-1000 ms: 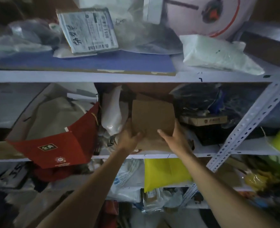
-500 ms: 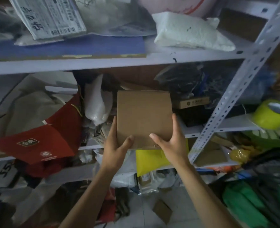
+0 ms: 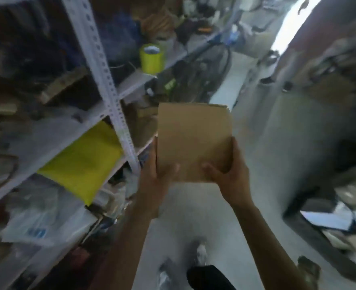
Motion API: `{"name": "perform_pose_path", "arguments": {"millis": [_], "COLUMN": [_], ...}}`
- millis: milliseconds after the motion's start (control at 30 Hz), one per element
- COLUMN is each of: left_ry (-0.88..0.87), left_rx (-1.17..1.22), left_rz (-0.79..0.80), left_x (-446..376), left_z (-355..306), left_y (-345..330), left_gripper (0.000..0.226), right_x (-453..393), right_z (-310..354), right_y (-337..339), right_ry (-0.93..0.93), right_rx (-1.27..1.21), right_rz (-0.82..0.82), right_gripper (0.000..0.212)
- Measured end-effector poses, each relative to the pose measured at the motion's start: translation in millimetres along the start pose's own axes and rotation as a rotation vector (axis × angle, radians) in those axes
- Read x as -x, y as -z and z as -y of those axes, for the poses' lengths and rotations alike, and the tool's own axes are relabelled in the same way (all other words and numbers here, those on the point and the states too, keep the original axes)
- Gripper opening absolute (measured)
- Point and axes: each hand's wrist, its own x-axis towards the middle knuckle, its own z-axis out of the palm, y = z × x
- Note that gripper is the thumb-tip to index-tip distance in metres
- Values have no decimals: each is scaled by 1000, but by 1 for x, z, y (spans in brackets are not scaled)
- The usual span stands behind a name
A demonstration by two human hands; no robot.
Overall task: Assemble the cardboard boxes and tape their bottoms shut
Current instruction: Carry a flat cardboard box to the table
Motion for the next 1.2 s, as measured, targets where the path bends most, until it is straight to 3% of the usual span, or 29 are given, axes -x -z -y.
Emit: {"name": "perform_pose_path", "arguments": {"millis": [200, 367, 567, 900, 1200], "left_ry": [-80, -154, -221, -200, -211], "left_rx": [52, 52, 80, 115, 170], "left_rz": [433, 797, 1126, 1424, 1533], "left_x": [19, 78, 183, 285, 301], "left_z": [-32, -64, -95, -107, -132], "left_y": [-190, -376, -567, -789, -978], "left_gripper": [69, 88, 85, 84, 70], "right_x": [56, 127, 219, 283, 246], "right_z": [-53, -105, -151, -215, -284], "right_y": [178, 341, 504, 676, 835], "right_ry": [-138, -260, -352, -502, -576], "right_rx": [50, 113, 176, 291, 317], "right_rz": [-448, -794, -1105, -1355, -1412], "right_gripper": [108, 104, 106, 110, 109]}}
